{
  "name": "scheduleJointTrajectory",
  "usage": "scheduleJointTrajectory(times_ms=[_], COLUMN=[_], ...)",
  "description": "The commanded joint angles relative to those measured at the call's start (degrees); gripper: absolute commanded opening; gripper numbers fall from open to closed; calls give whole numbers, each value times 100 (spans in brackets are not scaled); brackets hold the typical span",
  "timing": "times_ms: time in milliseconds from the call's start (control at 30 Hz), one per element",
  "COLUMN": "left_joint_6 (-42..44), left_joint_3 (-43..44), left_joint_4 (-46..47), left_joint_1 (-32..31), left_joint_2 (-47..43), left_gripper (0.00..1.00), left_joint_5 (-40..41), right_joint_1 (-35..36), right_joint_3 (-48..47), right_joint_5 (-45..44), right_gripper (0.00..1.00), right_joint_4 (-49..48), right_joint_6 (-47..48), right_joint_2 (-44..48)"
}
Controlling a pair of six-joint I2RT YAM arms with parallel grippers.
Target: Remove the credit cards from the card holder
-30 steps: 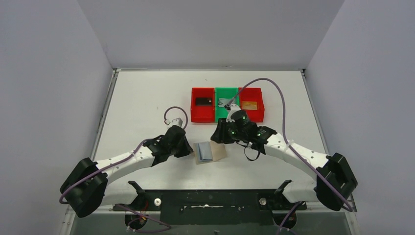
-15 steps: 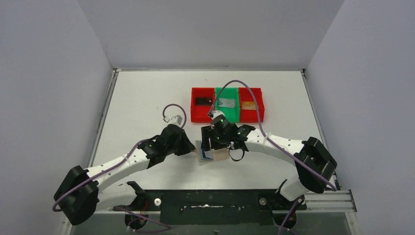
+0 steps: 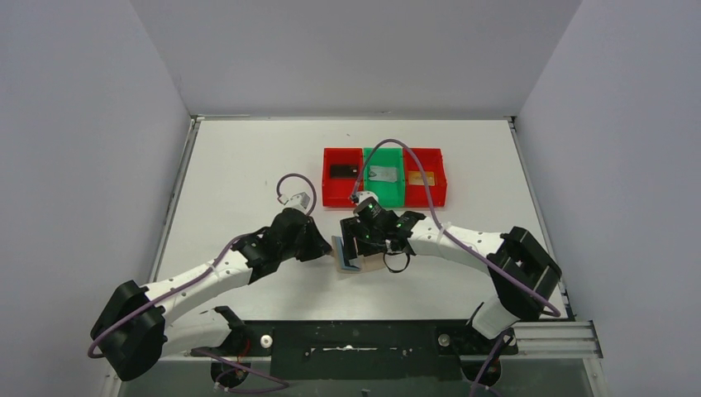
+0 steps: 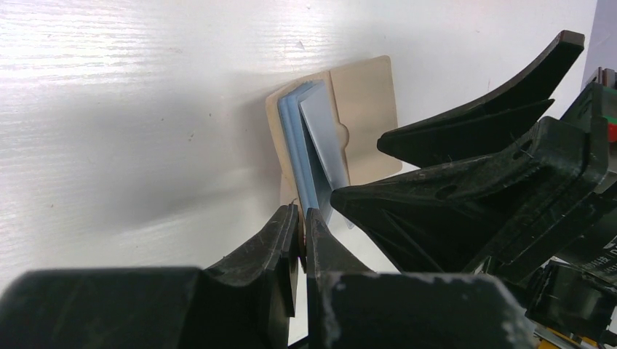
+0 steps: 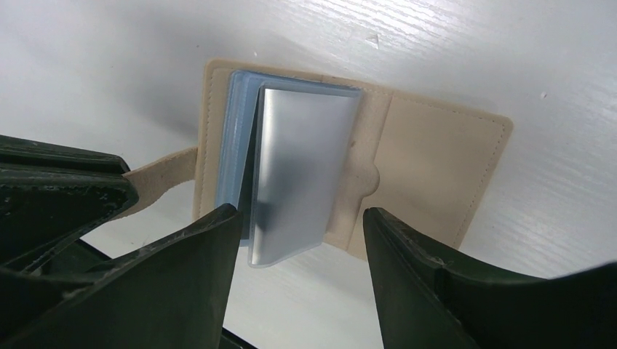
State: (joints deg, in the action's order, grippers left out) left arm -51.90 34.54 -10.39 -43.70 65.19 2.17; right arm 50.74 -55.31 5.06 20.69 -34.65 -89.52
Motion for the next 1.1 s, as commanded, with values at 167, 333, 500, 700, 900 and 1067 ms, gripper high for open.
scheduleJointTrajectory(times_ms=[167,333,500,700,900,1067], left_joint_6=[82,83,91,92,98,113], left_joint_3=[256,261,285,290,290,290], left_joint_4=[285,257,275,305,301,286], left_joint_1=[37,37,37,37,37,37], left_joint_2=[-37,-45,-33,9,20,30], left_gripper=[0,0,0,0,0,0], left_joint_5=[-87,-76,-92,-118,-112,-112], right_joint_1=[67,65,71,139,172,214], right_joint_3=[-288,-242,-180,-159,-119,-167], right_joint_5=[-628,-701,-438,-150,-222,-761], right_gripper=[61,62,64,67,68,66], right_joint_4=[296,290,4,-170,-169,219], right_joint_6=[77,51,42,118,85,34], right_joint_2=[-135,7,147,50,-61,-209])
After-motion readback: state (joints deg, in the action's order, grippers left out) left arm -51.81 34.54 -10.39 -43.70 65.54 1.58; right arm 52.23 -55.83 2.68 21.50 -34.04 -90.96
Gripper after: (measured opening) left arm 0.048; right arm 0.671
